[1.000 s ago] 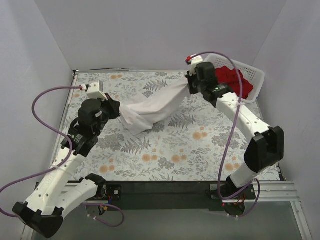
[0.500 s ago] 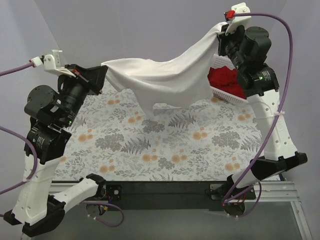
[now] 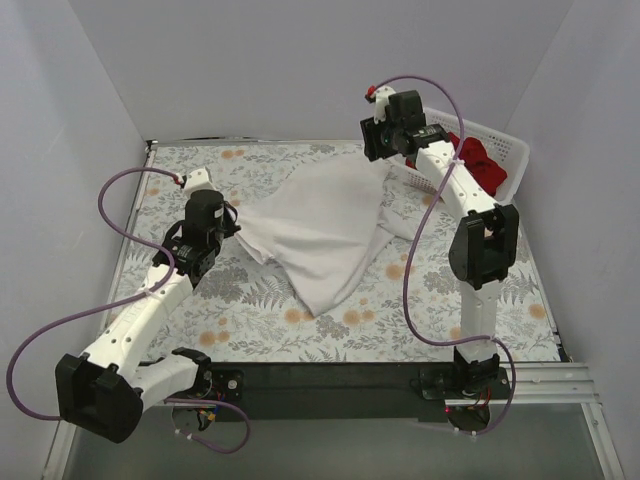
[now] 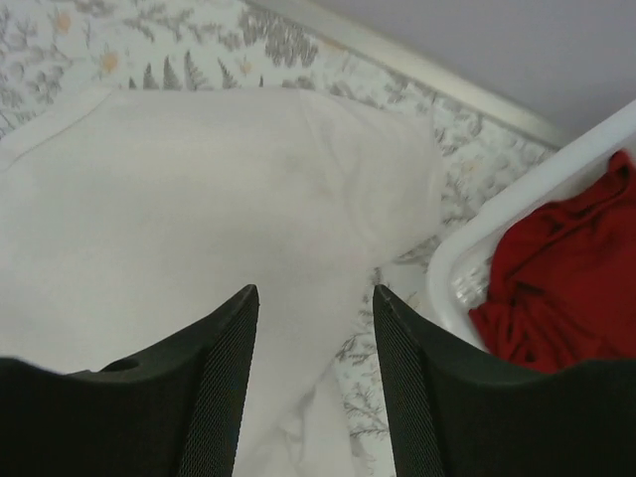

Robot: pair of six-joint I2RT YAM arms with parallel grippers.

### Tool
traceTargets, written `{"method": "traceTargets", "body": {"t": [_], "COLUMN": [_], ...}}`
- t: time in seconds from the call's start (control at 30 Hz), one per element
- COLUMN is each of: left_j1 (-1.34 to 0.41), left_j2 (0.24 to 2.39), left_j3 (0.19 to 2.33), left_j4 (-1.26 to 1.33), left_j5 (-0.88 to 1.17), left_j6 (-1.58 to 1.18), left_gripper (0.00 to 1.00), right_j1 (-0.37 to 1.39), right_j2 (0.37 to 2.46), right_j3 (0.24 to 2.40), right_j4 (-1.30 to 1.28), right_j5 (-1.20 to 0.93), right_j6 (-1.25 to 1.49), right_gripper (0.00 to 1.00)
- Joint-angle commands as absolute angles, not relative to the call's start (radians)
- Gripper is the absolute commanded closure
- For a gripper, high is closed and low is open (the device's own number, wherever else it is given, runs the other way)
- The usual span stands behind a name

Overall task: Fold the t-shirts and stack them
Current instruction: Flatten the tshirt out

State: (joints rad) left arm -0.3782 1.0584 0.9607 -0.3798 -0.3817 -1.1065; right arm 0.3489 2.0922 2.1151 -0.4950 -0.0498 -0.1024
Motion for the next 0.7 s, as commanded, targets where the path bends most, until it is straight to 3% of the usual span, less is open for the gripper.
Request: {"method": "traceTargets", "body": {"t": [0.0,0.3,0.5,0.67], "left_j1": [-0.322,-0.291,-0.291,-0.293], "left_j2": [1.031,1.039,1.028,1.026], "left_j3": [0.882,0.724,0.712,0.709], "left_j4": [-0.197,-0.069,-0.069,-0.067], "left_j5": [-0.471,-0.499,-0.494,-0.494], "left_j6": [-1.130,-1.132,-1.121,-1.118], "left_gripper": [1.00,1.00,1.00,1.00], "right_j1": [0.359,0.368,0.368,0.415], "right_j2": [1.926,1.649,1.676,1.674], "right_j3": [1.941,1.202,1.108,1.054], "right_j4": [-0.517,-0.273,-0.224,-0.196], "right_j5": [-0.064,-0.118,-0.040,-0.158], "right_j6": [-0.038,0.124,0.101,0.101], "right_gripper": [0.43,0.45,0.48,0.51]}}
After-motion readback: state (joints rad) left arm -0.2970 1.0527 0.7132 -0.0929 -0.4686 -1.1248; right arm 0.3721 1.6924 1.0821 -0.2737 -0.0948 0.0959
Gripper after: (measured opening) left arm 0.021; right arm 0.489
